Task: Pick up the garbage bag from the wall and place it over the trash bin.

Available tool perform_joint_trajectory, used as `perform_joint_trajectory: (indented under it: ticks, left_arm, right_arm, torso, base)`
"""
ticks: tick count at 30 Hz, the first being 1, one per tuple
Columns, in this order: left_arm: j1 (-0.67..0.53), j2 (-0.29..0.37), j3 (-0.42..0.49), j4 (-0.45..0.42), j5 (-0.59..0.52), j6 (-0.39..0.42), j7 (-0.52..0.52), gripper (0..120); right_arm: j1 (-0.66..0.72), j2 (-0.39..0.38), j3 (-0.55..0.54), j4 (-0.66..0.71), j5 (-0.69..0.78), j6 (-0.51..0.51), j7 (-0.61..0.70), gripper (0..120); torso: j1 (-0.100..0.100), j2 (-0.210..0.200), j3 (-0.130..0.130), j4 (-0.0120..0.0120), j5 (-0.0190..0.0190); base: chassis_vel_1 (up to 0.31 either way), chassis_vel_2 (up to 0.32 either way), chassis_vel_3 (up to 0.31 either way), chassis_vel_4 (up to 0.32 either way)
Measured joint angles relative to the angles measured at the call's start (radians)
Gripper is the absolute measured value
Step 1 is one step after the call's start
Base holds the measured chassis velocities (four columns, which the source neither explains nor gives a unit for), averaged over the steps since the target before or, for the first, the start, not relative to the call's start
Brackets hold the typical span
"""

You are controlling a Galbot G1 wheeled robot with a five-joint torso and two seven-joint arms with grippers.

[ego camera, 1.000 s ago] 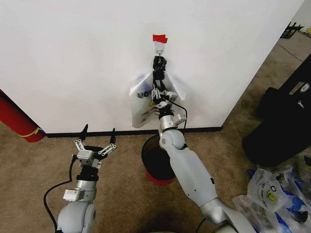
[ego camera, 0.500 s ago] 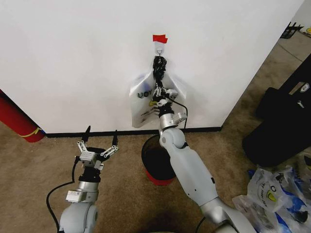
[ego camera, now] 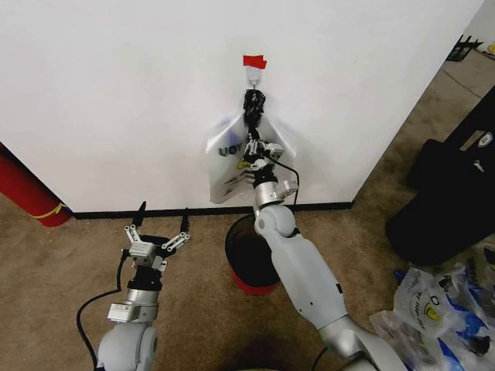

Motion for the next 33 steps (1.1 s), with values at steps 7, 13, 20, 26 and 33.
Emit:
perform_joint_trajectory:
  ticks: [7, 13, 20, 26, 33]
  left_arm:
    - [0.001, 0.001, -0.003, 0.001, -0.002, -0.003, 0.000, 100]
    - [0.001, 0.000, -0.001, 0.004, -0.002, -0.008, -0.001, 100]
    - [0.002, 0.002, -0.002, 0.004, -0.001, -0.009, -0.001, 100]
    - [0.006, 0.008, -0.009, 0.001, -0.003, -0.010, -0.001, 100]
    - [0.007, 0.013, -0.008, -0.001, -0.003, -0.011, -0.002, 100]
  right_arm:
    - [-0.039, 0.000, -0.002, 0.043, -0.151, -0.019, -0.005, 23]
    - [-0.067, 0.000, 0.004, 0.067, -0.265, -0.011, -0.013, 47]
    - [-0.072, 0.000, 0.004, 0.095, -0.160, -0.017, 0.001, 72]
    - [-0.084, 0.000, -0.014, 0.142, 0.027, -0.091, 0.061, 93]
    - [-0.063, 0.000, -0.015, 0.148, 0.173, -0.129, 0.083, 100]
  torso:
    - [0.000, 0.000, 0.000, 0.0000, 0.0000]
    - [0.000, 0.000, 0.000, 0.0000, 0.0000]
    - [0.000, 0.000, 0.000, 0.0000, 0.0000]
    - [0.000, 0.000, 0.000, 0.0000, 0.0000]
    - [0.000, 0.000, 0.000, 0.0000, -0.0001]
  base:
    - [0.000, 0.000, 0.000, 0.000]
    - [0.000, 0.000, 0.000, 0.000]
    - [0.000, 0.000, 0.000, 0.000]
    - [0.000, 0.000, 0.000, 0.000]
    - [0.000, 0.000, 0.000, 0.000]
